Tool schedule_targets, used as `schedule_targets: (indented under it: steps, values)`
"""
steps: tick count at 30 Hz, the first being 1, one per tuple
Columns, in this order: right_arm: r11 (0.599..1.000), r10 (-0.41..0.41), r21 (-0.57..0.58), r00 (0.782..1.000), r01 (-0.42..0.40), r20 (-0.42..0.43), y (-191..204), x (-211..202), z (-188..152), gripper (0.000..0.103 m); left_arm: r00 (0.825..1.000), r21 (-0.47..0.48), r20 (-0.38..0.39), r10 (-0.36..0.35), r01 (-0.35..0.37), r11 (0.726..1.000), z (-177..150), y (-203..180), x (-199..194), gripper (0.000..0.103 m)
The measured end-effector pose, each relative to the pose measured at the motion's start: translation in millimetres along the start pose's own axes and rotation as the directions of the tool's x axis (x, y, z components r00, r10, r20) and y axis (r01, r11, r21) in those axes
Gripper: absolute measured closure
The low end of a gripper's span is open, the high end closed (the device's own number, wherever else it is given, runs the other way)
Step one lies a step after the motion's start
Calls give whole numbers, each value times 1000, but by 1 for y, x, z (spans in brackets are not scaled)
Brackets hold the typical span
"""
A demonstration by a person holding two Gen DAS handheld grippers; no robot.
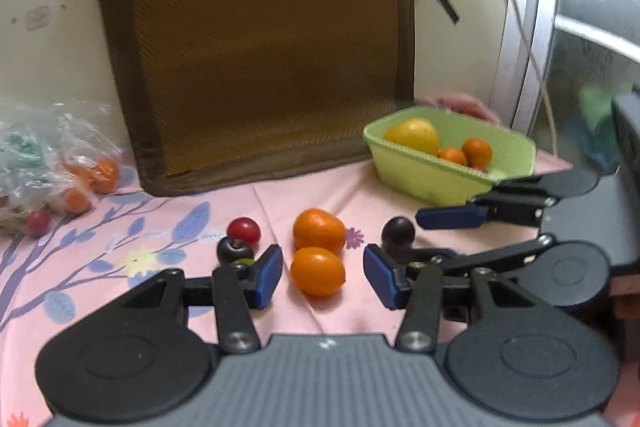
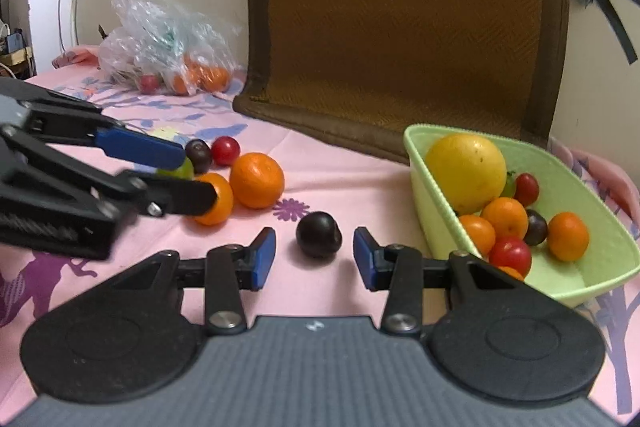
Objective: Organize fruits
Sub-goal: 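Grasp a dark plum with the right tool while the left tool grasps an orange tomato, then lower the plum and orange tomato into the green bowl and open both tools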
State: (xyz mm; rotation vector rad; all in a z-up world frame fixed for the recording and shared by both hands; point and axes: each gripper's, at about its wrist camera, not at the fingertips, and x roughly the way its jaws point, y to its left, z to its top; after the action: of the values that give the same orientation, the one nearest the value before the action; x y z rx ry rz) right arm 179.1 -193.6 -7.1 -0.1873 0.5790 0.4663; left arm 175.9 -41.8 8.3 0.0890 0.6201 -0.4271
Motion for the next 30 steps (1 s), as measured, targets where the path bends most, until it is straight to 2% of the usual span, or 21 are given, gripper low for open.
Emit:
schedule_targets:
  steps: [1, 3, 5, 9, 16, 19, 22, 26, 28, 30]
  values:
    - [1000, 5, 10, 1000, -5, -13, -1, 1, 0, 58, 1000, 5, -16, 4, -4, 1000, 0, 0, 6, 58]
    - [999, 23, 30, 1000, -22, -20, -4, 2, 0, 70, 998, 15, -57, 11, -10, 1000, 0, 1, 17, 64]
    - [999, 17, 39, 1000, -16, -17, -5, 1, -1, 77, 996, 12, -88, -4, 5, 1000, -3, 3, 25, 68]
    - [1000, 4, 27, 1000, -5, 14, -3, -8, -4, 77, 996, 39, -81, 23, -19, 999, -6, -6, 21, 68]
    - [999, -6, 44, 992, 1, 126, -5, -55, -15, 77, 999, 72, -4, -54, 54, 996, 3, -33, -19, 69]
    - [995, -67, 81, 977, 51, 201, -18, -81, -21, 77, 994, 83, 36, -105, 102, 991, 19, -49, -26, 69]
    - [985, -165, 88, 953, 147, 256, -30, -96, -24, 77, 988, 95, 62, -142, 136, 986, 39, -67, -22, 68]
    - [962, -253, 164, 938, 218, 238, -62, -91, -27, 77, 984, 97, 53, -170, 164, 982, 67, -89, 5, 68]
    - [939, -319, 205, 920, 275, 228, -75, -86, -31, 77, 983, 82, 33, -180, 177, 981, 77, -98, 25, 68]
    - [929, -338, 232, 916, 287, 218, -83, -80, -35, 77, 983, 74, 21, -182, 180, 981, 84, -104, 41, 68]
